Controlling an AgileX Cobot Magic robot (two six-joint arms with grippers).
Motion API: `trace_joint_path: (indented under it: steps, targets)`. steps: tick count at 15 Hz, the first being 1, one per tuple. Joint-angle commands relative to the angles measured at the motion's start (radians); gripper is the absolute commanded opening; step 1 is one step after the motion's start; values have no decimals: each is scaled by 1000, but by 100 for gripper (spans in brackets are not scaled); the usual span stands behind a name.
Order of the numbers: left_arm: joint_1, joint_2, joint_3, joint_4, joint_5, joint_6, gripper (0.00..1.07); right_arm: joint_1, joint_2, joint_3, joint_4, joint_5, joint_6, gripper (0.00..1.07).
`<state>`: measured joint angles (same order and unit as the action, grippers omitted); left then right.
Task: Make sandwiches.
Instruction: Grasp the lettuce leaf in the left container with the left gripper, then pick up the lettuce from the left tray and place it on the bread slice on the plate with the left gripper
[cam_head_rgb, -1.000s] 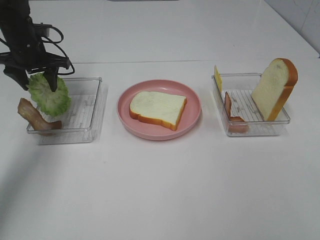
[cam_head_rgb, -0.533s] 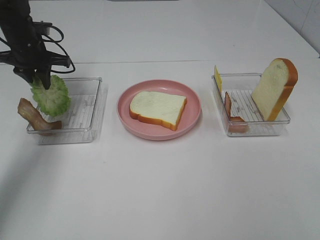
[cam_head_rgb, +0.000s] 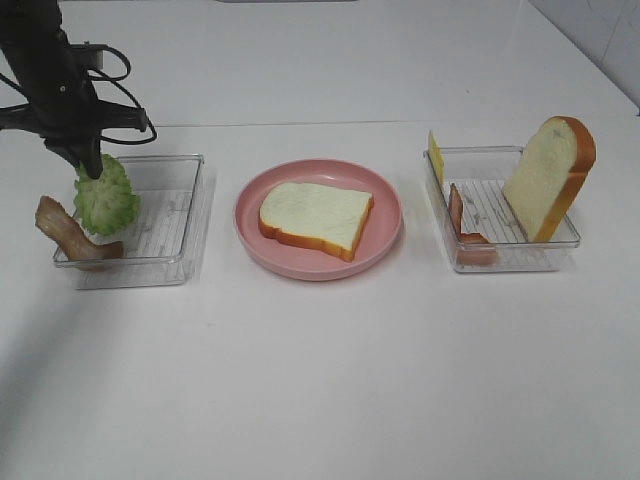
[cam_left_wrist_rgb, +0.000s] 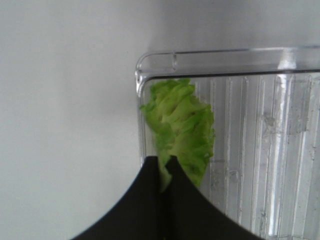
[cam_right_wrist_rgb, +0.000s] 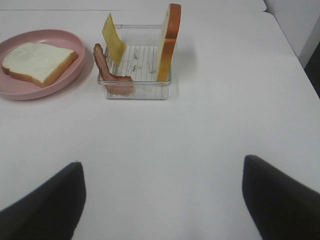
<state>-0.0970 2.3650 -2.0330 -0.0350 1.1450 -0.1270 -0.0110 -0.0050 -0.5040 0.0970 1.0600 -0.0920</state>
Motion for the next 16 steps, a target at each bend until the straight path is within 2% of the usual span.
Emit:
trace_joint_path:
  steps: [1,5,9,11,13,14,16]
  targets:
    - [1,-37,0,-44,4,21,0,-7,-17,0,-3,1,-12,80]
    - [1,-109,0,-216,-74,68,0,-7,-17,0,-3,1,-12,80]
    - [-33,-111,0,-472,-126,188,0,-7,-17,0,-3,1,-12,80]
    - [-74,-111,0,-569,-180,249,0,-7,-17,0,-3,1,-12,80]
    - [-132,-106,0,-624,-225,291,0,-7,-17,0,-3,1,-12,80]
    - [-148,-104,0,-637,-237,292,0,-7,-17,0,-3,1,-12,80]
    - [-230,-69,0,-703,-274,291,0,-7,-17,0,-3,1,-12,80]
